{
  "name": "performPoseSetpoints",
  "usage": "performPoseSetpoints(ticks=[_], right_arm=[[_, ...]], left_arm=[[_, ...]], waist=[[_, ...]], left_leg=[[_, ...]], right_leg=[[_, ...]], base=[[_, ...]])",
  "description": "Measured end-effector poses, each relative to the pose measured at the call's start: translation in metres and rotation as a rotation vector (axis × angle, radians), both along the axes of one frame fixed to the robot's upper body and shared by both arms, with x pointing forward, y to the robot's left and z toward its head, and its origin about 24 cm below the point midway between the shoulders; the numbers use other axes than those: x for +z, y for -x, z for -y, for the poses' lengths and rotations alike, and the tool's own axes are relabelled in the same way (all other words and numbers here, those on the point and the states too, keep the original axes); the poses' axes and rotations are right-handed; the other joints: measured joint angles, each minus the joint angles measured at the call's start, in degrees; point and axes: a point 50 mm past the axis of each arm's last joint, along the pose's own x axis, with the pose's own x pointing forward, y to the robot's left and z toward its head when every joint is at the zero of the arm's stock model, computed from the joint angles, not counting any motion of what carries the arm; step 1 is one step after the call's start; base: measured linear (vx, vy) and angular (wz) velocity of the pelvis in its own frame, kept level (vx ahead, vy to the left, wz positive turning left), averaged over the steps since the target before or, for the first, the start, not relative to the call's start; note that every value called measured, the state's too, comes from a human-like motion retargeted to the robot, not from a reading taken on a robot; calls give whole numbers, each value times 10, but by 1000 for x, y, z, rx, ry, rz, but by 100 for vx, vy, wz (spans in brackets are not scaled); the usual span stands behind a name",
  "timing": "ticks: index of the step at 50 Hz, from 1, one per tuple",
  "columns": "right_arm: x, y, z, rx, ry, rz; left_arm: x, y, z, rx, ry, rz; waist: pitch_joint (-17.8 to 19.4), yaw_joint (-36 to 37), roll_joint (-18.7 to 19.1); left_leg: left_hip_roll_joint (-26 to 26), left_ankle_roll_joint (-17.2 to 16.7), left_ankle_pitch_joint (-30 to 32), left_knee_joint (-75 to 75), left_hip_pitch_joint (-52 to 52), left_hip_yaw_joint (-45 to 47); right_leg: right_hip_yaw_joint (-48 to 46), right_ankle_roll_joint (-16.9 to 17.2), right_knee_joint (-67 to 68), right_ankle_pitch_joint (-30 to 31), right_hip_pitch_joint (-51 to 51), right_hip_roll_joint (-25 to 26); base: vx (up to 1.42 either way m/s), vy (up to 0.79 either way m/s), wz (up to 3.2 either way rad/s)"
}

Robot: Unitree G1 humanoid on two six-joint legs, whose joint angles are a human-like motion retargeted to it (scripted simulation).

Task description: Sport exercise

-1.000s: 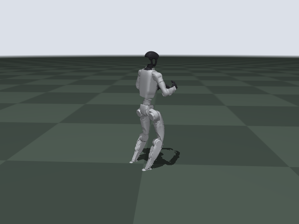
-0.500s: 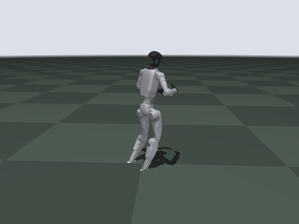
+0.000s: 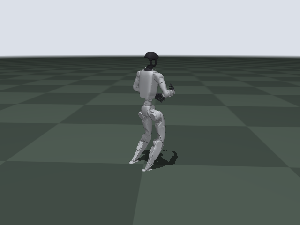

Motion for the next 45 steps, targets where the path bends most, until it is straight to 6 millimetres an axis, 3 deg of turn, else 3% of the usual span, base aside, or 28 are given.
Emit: performPoseSetpoints(ticks=[3,8,10,13,20,23,25,28,30,33,45], right_arm=[[17,-10,-3,5,-66,27],[23,-13,-11,24,-132,17],[35,-21,-11,29,-156,38],[31,-19,-15,33,-178,16],[45,-21,-15,23,-212,62],[42,-17,-16,21,-226,61],[49,-16,-15,9,-226,94],[46,-11,-16,0,-233,95],[51,-8,-16,-16,-228,134],[51,-4,-16,-30,-225,158],[66,15,-16,-83,-204,323]], left_arm=[[22,-12,7,-27,55,73],[44,-19,24,-81,132,153],[65,-31,30,-104,165,218],[76,-32,39,-128,203,261],[119,-45,53,-172,271,413],[124,-44,58,-181,292,435],[136,-48,60,-186,300,481],[138,-46,63,-182,313,499],[147,-48,63,-174,317,541],[150,-45,63,-166,324,566],[165,-31,62,-175,290,698]], waist=[[-8,6,-6],[1,11,6],[-9,15,-1],[1,14,12],[-12,11,12],[-3,5,25],[-14,4,14],[-5,-3,24],[-15,-6,9],[-8,-12,13],[-4,-43,-54]], left_leg=[[-8,3,3,-18,-1,5],[12,3,-8,34,-6,3],[0,7,-1,5,-10,10],[19,6,-10,46,-14,9],[9,16,-16,42,-32,27],[26,16,-28,75,-35,30],[4,25,-26,49,-39,43],[17,28,-38,79,-40,47],[-12,40,-37,47,-38,63],[-11,46,-50,66,-37,70],[-139,106,-54,-3,-14,111]], right_leg=[[1,0,-27,3,3,-2],[1,-3,21,-9,-1,5],[5,-2,-32,5,7,4],[4,-5,12,-3,1,11],[11,-4,-7,-4,-9,3],[12,-6,40,-17,-21,5],[17,-4,13,-17,-23,-9],[17,-6,64,-30,-37,-11],[22,-3,48,-34,-41,-33],[26,-4,94,-49,-56,-43],[57,-17,240,-107,-127,-170]], base=[[5,-2,1],[-4,-1,-2],[5,-1,-2],[-4,0,-3],[1,2,0],[-4,7,-7],[7,9,2],[-2,10,-4],[7,13,7],[0,13,0],[0,16,11]])
